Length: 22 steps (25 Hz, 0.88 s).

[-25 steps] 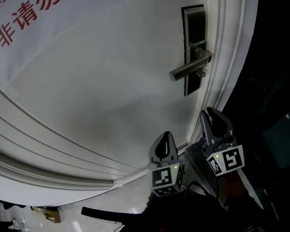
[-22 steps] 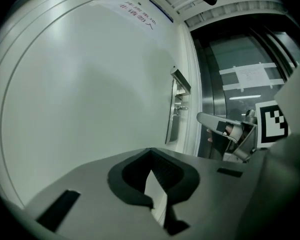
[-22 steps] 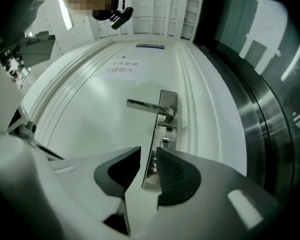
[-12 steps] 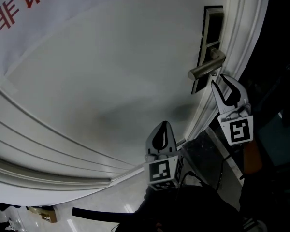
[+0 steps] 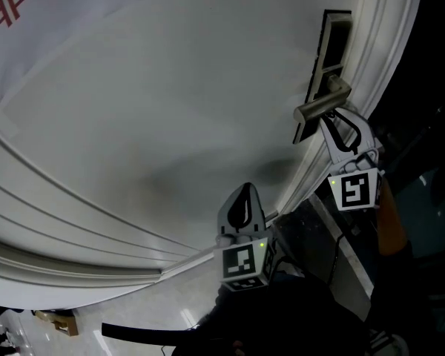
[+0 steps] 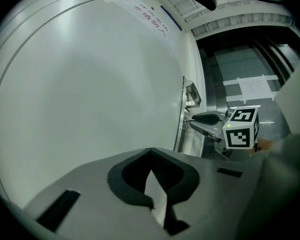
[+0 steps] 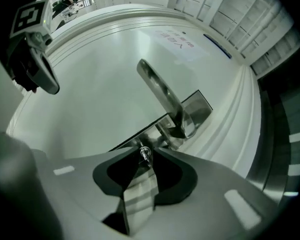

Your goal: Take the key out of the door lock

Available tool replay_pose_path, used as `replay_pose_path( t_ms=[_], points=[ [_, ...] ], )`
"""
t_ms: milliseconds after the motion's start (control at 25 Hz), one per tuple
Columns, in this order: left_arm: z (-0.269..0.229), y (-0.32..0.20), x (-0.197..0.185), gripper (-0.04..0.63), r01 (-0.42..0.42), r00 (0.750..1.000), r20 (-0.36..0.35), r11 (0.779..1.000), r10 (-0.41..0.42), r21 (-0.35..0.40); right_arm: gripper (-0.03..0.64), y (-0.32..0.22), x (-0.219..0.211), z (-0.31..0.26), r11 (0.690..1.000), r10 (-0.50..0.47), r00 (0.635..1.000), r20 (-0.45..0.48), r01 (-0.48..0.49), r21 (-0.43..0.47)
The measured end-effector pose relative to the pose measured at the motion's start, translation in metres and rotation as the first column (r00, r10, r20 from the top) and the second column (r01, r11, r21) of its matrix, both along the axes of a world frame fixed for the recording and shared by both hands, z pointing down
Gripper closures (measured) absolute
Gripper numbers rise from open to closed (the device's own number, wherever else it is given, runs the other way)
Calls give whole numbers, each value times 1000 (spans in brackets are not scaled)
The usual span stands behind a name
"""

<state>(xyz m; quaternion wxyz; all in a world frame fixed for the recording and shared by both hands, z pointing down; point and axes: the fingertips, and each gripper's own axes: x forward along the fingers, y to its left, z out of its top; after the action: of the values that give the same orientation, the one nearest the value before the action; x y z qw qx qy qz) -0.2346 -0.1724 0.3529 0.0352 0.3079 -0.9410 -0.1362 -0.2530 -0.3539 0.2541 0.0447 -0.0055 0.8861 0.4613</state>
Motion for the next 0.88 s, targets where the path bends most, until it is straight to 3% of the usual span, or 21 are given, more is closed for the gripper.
replay_pose_path(
  t_ms=[480,720,880],
  points=[
    [-2,0,-6,595,30,1000,0,999,-30,-20,592,-2,-4,2,989,45,998,33,-50,139],
    [2,-9,-6,595,4,999,51,999,-2,-35,595,-2,-5,2,983,42,999,17,-44,175],
    [-5,-9,-4,595,18,1000,0,1000,-18,-18,597,-2,-4,4,979,40,999,-2,-39,198]
  ],
)
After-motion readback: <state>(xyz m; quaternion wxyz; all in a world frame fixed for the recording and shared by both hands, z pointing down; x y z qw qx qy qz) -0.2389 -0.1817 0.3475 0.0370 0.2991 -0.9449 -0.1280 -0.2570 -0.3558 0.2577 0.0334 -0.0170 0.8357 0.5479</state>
